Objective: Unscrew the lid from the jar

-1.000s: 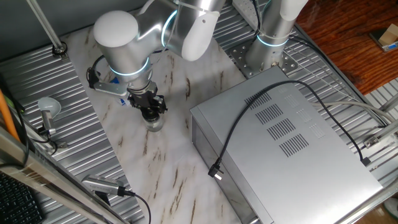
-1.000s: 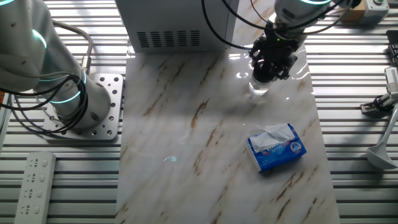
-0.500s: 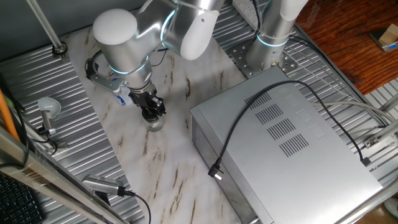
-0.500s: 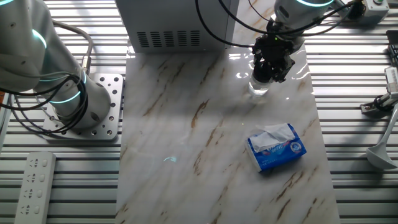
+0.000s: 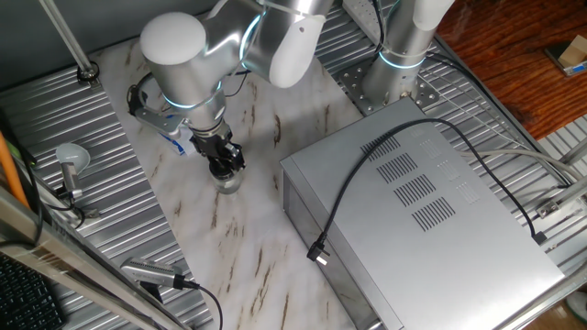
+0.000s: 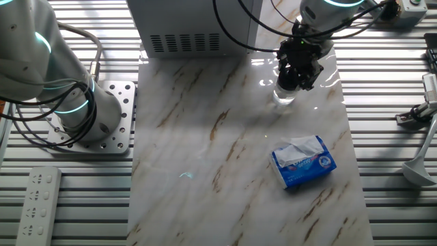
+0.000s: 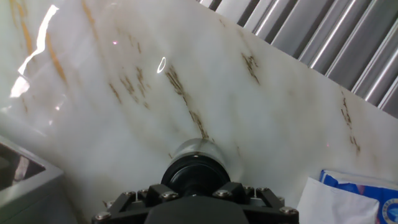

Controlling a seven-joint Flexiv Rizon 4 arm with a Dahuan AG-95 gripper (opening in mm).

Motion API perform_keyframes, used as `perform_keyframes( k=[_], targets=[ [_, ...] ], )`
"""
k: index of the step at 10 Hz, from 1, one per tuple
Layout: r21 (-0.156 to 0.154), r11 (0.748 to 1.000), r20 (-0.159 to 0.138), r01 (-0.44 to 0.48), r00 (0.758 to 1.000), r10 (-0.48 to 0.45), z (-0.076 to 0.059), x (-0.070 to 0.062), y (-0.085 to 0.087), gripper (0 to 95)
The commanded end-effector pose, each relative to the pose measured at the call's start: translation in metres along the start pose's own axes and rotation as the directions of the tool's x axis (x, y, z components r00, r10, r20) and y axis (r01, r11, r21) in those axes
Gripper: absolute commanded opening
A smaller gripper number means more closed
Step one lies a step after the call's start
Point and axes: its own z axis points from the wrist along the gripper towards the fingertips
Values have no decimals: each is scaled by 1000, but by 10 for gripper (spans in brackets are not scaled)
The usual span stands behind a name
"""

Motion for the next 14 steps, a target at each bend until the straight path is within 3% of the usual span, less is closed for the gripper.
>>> perform_keyframes(
  k=[1, 3, 5, 6, 11, 14],
  targets=[
    [6, 1000, -6, 0, 1000, 1, 1, -1, -1, 570],
    [7, 1000, -25, 28, 999, -28, 1, -1, -1, 570],
    [0, 999, -14, 41, 999, -41, 1, 0, -1, 570],
    [0, 998, -13, 63, 998, -63, 1, 0, -1, 380],
    [34, 993, -32, 115, 993, -113, 1, 0, -1, 380],
    [26, 992, -29, 119, 993, -119, 1, 0, -1, 380]
  ],
)
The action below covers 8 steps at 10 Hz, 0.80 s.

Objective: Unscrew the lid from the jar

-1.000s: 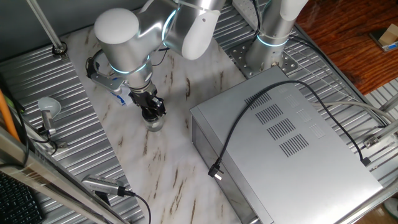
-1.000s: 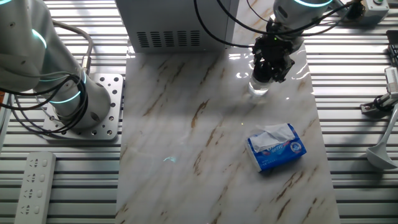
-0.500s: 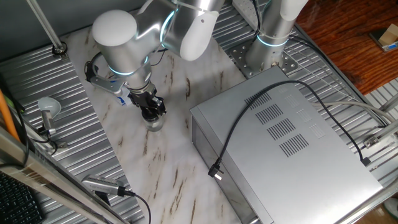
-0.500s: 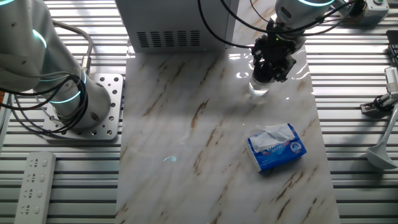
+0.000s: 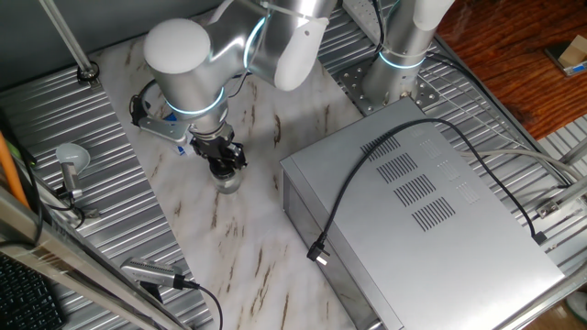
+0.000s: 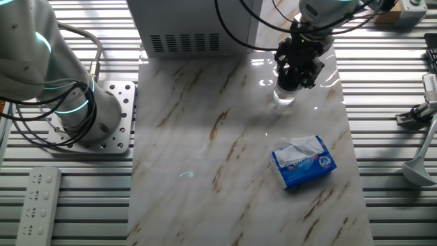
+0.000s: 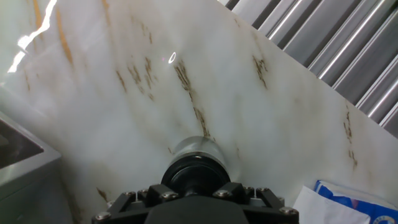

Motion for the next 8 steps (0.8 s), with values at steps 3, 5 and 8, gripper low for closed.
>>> perform_keyframes(
  k=[3, 5, 8],
  targets=[
    [-12, 1000, 10, 12, 1000, -12, 1, 0, 0, 380],
    [-20, 1000, 17, -4, 1000, 4, 0, 0, 0, 380],
    [-21, 1000, 18, -10, 1000, 10, 0, 0, 0, 380]
  ],
)
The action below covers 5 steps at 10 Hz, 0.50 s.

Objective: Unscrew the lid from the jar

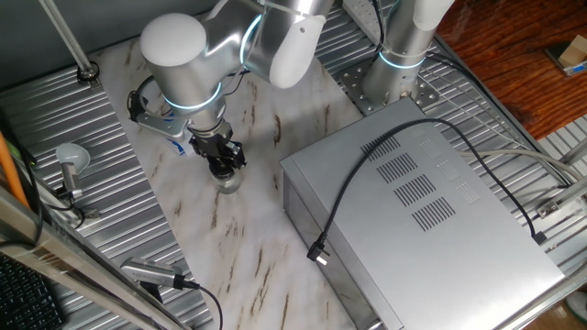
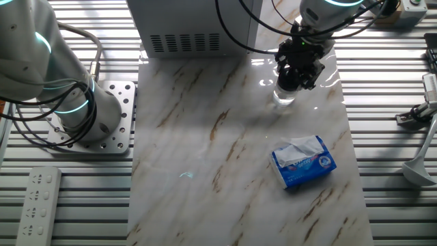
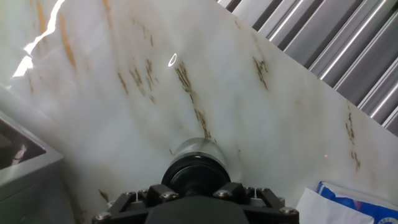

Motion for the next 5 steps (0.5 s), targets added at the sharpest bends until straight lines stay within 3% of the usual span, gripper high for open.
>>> perform_keyframes(
  k=[1, 5],
  targets=[
    [-4, 1000, 6, -6, 1000, 6, 0, 0, 0, 380],
    [-2, 1000, 5, -1, 1000, 1, 0, 0, 0, 380]
  ],
)
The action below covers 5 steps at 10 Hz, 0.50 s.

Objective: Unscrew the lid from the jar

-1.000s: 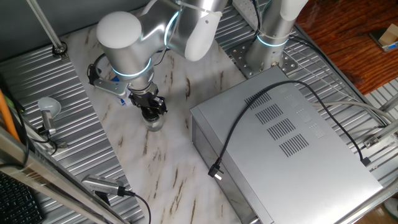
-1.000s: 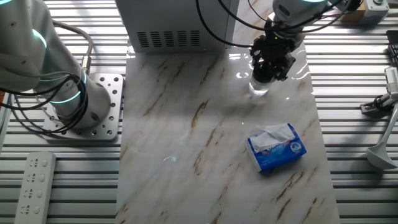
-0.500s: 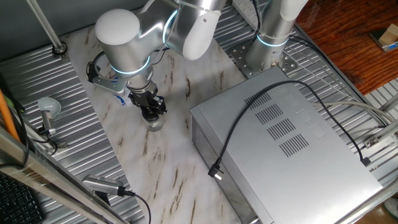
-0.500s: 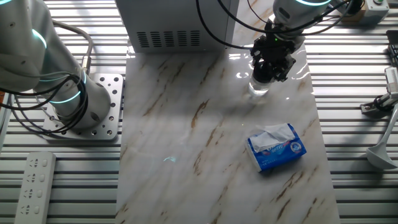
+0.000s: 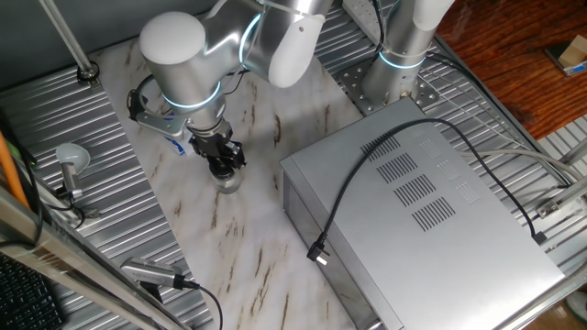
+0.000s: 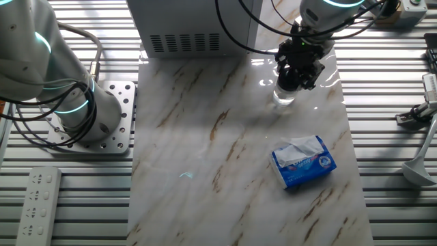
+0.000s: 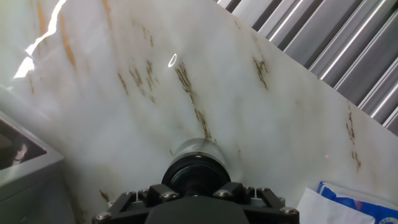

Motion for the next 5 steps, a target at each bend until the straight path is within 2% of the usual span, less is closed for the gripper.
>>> perform_keyframes(
  k=[1, 5],
  targets=[
    [0, 1000, 2, -1, 1000, 1, 0, 0, 0, 380],
    [2, 1000, 0, -3, 1000, 3, 1, 0, 0, 380]
  ],
)
